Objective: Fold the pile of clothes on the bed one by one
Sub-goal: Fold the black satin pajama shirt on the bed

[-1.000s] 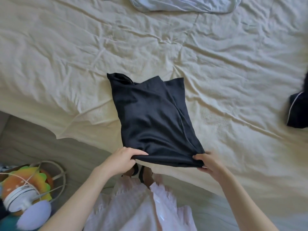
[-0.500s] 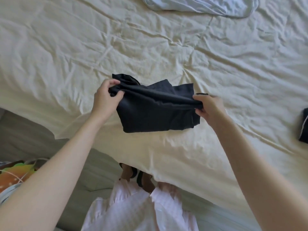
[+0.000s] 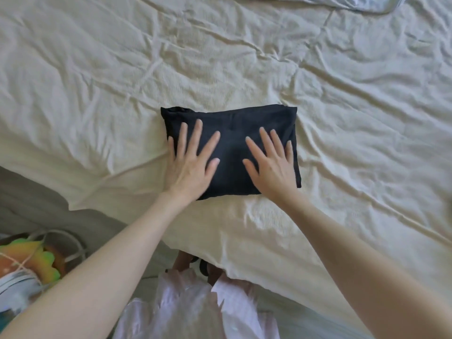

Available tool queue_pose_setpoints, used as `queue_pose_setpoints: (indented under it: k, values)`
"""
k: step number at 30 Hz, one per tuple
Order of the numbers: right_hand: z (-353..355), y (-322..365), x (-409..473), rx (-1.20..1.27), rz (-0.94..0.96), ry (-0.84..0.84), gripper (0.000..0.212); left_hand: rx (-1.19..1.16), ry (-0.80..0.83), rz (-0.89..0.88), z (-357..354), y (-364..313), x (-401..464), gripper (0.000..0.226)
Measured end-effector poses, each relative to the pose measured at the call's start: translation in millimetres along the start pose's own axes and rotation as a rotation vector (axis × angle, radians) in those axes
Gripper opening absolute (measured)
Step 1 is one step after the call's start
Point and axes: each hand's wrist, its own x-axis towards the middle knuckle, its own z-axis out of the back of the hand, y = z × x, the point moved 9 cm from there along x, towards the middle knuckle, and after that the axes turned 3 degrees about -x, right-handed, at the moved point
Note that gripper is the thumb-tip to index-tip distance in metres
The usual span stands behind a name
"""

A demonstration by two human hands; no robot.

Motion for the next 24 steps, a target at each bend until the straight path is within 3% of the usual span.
queue_pose_setpoints:
  k: [4,6,8,10,11,13,14,16,18,20,24]
  values:
    - [-44,-9,3,-0.007,-0.038,0.278,0.056,0.036,0.320,0.141,-55,14,-7,0.055]
    - [-34,-11,4,0.125,-0.061,0.212,0.051,-0.121,0.223,0.113,-40,12,-3,0.052]
    - [-6,-27,3,0.277,-0.167,-0.009,0.042,-0.305,-0.064,0.124,-3,19,-1,0.047]
    - [11,-61,-4,0.429,-0.384,-0.137,0.040,-0.460,-0.240,0.339,18,52,-12,0.043]
    - [11,-79,-10,0.506,-0.523,-0.129,0.044,-0.566,-0.247,0.519,16,72,-20,0.044]
    - [2,-104,-21,0.582,-0.745,-0.059,0.053,-0.744,-0.120,0.846,-5,95,-38,0.050]
    - [3,-105,-23,0.544,-0.757,-0.047,0.054,-0.787,-0.053,0.919,-13,97,-44,0.052]
    - [22,-81,-19,0.400,-0.548,-0.132,0.043,-0.887,-0.013,0.960,-22,94,-45,0.050]
    - [38,-30,-21,0.306,-0.182,-0.251,0.030,-0.993,-0.015,0.964,-26,87,-44,0.039]
    - [29,17,-36,0.221,0.076,-0.253,0.029,-1.038,0.002,0.993,-29,80,-46,0.023]
    - [-17,51,-53,0.174,0.104,-0.002,0.045,-1.094,0.070,1.055,-40,69,-55,0.015]
